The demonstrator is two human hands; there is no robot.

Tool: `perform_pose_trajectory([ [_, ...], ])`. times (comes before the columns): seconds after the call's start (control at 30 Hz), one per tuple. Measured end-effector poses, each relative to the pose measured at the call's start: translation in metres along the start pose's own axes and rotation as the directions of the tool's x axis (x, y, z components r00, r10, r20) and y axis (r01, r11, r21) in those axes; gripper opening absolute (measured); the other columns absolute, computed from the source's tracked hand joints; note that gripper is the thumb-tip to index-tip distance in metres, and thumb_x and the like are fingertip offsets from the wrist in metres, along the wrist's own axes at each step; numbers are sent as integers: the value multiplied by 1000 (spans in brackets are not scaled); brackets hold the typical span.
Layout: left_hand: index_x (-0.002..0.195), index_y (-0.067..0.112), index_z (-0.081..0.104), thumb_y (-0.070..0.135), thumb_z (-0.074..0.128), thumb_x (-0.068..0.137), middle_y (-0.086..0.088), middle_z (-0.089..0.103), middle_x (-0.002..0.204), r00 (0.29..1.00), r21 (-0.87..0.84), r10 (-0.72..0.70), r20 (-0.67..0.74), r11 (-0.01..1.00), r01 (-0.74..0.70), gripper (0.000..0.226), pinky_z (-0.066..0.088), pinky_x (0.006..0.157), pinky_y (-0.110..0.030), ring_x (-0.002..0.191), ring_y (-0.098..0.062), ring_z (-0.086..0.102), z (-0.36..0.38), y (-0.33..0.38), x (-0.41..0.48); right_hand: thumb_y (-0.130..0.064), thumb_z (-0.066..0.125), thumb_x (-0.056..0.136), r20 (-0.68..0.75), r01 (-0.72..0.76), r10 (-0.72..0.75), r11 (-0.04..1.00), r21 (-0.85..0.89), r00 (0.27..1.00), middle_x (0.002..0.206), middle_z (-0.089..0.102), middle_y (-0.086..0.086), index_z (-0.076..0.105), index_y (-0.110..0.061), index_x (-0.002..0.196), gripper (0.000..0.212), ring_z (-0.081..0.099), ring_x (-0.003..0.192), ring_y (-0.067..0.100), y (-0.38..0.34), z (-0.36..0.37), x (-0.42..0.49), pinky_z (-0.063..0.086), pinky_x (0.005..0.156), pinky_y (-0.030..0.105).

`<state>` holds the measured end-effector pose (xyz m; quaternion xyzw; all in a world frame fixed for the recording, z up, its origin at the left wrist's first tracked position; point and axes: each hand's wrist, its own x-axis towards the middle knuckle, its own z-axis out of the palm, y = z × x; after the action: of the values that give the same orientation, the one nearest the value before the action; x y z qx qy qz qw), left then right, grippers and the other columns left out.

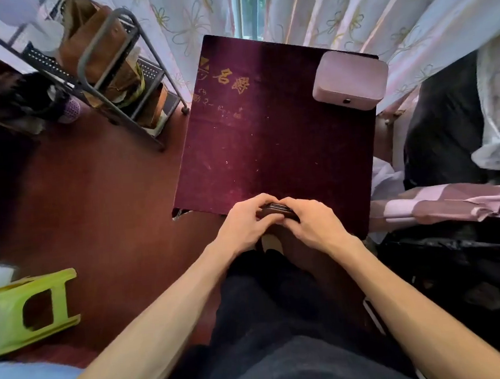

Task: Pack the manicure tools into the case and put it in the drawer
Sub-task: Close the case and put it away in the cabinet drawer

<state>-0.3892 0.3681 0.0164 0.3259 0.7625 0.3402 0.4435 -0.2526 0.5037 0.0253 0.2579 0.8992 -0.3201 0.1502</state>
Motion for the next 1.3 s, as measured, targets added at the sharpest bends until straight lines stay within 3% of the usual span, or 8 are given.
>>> perform_pose_trajectory([
  [0.1, 121, 35, 64, 42, 69, 95, 11, 73, 107, 976, -152, -199, -93, 971, 183, 27, 53, 81, -13, 94, -7, 71, 3, -13, -29, -47, 69, 99, 49, -107, 100, 976, 190, 994, 106, 79, -7, 70, -36, 126, 29, 73, 98, 21, 10, 8, -18, 57, 87, 41],
  [0.2, 112, 33, 67, 43, 66, 97, 6, 71, 98, 898, -251, -422, -121, 889, 384, 18, 55, 84, -27, 95, -16, 72, 1, -46, -64, -51, 71, 95, 107, -219, 195, 923, 315, 975, 91, 77, -15, 73, -37, 110, 21, 72, 87, 7, 30, 13, -31, 55, 78, 34],
  [0.33, 104, 23, 69, 31, 64, 99, -6, 74, 98, 715, -406, -680, -164, 707, 579, 11, 55, 95, -41, 87, -23, 71, 7, -106, -135, -48, 74, 94, 137, -250, 212, 868, 429, 968, 87, 77, -23, 76, -32, 94, 16, 70, 76, -1, 42, 14, -37, 50, 66, 23],
  [0.43, 94, 24, 69, 27, 62, 97, -2, 74, 87, 552, -511, -810, -198, 566, 647, 8, 53, 80, -35, 72, -18, 67, 24, -138, -184, -42, 76, 94, 185, -263, 197, 842, 471, 963, 83, 79, -16, 77, -33, 88, 11, 71, 70, 0, 36, 11, -32, 50, 58, 13],
  [0.57, 91, 19, 71, 20, 61, 97, 1, 71, 76, 417, -654, -888, -194, 433, 620, 11, 46, 64, -28, 62, -16, 61, 61, -151, -228, -47, 75, 95, 298, -310, 174, 805, 506, 939, 85, 82, 2, 79, -26, 88, 22, 73, 67, 8, 11, 4, -18, 55, 55, 17],
  [0.77, 95, 19, 69, 18, 62, 100, -3, 72, 83, 292, -834, -950, -113, 250, 491, 9, 44, 50, -16, 64, -12, 64, 128, -138, -270, -43, 76, 96, 413, -268, 62, 844, 465, 909, 86, 83, 7, 81, -21, 90, 24, 78, 71, 18, -44, 10, 8, 60, 60, 26],
  [1.1, 92, 4, 72, 8, 68, 97, -13, 66, 68, 187, -955, -982, 15, 42, 294, 8, 43, 45, -22, 53, -19, 57, 146, -161, -317, -59, 78, 81, 470, -147, -58, 910, 389, 881, 83, 81, 12, 80, -20, 89, 40, 72, 66, 16, -137, 42, 59, 57, 59, 33],
  [1.3, 88, 14, 73, 15, 67, 97, -5, 71, 70, 226, -933, -974, -25, 104, 345, 12, 45, 48, -22, 55, -15, 63, 65, -221, -321, -59, 78, 85, 392, -78, -75, 930, 360, 917, 81, 82, 3, 80, -29, 86, 30, 77, 69, 14, -202, 61, 93, 59, 62, 31],
])
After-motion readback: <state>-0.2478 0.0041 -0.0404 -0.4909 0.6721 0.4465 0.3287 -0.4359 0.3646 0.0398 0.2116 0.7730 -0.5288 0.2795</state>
